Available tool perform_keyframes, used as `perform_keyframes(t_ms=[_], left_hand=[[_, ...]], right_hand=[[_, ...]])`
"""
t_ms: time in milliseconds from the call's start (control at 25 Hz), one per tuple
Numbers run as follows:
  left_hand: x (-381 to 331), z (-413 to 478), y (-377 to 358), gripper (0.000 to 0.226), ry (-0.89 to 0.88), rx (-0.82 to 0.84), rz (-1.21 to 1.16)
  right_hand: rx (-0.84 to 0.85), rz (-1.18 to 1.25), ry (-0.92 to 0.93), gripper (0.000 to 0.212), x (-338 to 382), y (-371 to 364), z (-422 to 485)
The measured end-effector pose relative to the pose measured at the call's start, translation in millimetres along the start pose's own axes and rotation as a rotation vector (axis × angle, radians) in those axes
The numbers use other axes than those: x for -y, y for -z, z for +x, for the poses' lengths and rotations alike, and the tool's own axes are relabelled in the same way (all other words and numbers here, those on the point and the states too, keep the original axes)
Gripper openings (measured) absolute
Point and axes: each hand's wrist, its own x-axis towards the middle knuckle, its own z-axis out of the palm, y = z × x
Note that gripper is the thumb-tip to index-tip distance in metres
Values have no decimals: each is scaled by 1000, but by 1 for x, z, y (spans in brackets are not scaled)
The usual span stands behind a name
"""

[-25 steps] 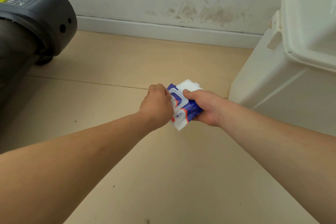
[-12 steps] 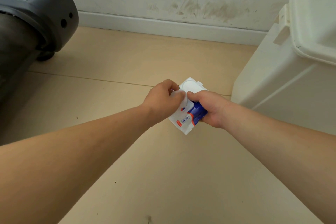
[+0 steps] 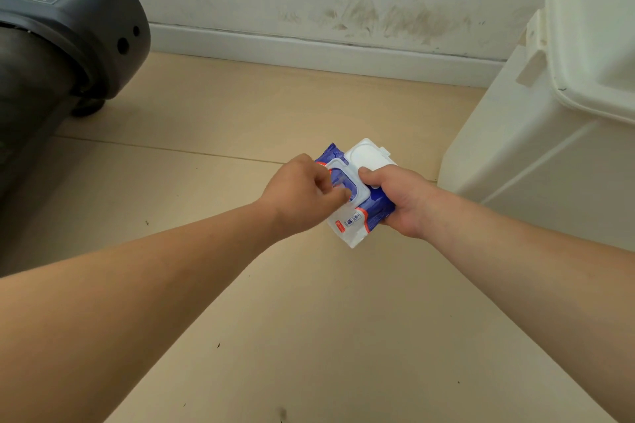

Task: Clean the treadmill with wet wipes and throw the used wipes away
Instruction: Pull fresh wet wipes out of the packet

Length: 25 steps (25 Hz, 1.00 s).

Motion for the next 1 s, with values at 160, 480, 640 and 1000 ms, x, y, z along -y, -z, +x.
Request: perform_keyframes(t_ms=[160,480,640,1000], left_hand=[[-1,-4,-9,20,-131,27,15],[6,8,-3,10,32,-157,92],[-1,10,-2,12,5,-182,101],[-6,7,0,24,64,-92,162]], right_hand=[[-55,25,23,28,0,-9,-2],[-66,-12,41,32,6,-16,-15],[-86,-8,75,23,8,-25,-24],[-144,-46,161,13,10,-35,-35]])
